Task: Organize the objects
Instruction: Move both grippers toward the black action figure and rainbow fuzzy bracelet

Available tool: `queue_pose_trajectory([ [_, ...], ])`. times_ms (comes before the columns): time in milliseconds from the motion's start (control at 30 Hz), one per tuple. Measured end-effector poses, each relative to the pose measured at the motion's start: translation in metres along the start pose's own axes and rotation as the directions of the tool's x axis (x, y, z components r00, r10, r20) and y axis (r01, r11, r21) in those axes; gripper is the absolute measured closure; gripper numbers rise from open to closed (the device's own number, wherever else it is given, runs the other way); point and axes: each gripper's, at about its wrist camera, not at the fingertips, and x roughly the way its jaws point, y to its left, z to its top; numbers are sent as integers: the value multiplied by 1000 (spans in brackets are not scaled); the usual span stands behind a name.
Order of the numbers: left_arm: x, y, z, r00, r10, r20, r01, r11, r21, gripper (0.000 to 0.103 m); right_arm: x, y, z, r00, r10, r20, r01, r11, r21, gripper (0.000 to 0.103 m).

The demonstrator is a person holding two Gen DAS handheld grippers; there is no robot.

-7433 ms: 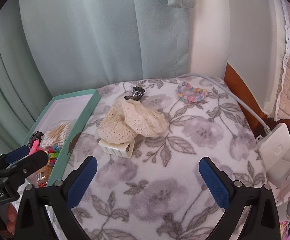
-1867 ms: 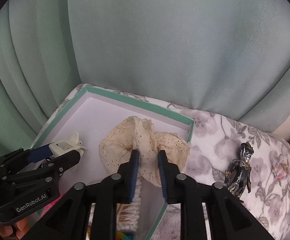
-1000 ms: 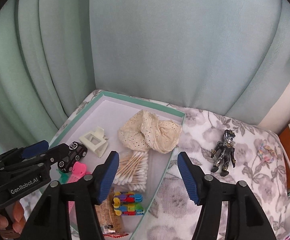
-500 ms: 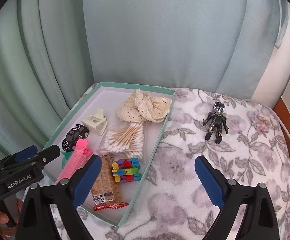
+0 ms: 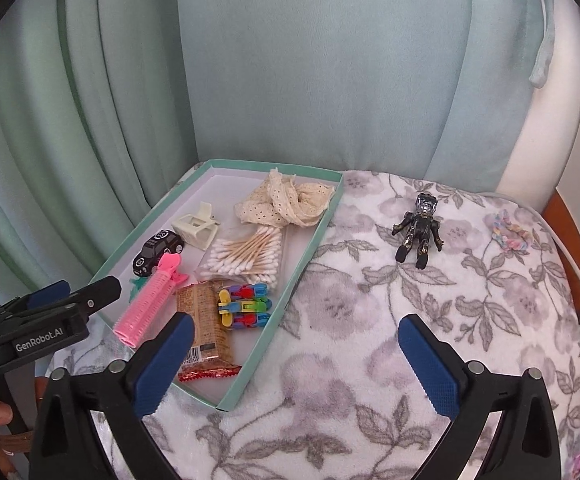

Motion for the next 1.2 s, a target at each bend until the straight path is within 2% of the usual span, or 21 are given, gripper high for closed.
queue_pose_trajectory([
  [267,-3,-40,-1,1000,-10,2,10,1000,26,5,-10,-42,3,1000,-8,20,7,999,35,0],
  [667,7,-132,16,994,-105,6,104,987,126,5,-14,-131,15,996,-77,53,70,989,126,0],
  [833,15,-180,32,986,-165,-21,166,968,189,5,-6,-170,27,990,-122,64,109,977,182,0],
  [967,23,-217,47,979,-206,-13,203,952,230,5,9,-199,32,988,-145,44,132,966,223,0],
  [1200,60,-264,58,978,-202,-54,209,939,272,5,42,-239,37,985,-171,-6,166,942,291,0],
])
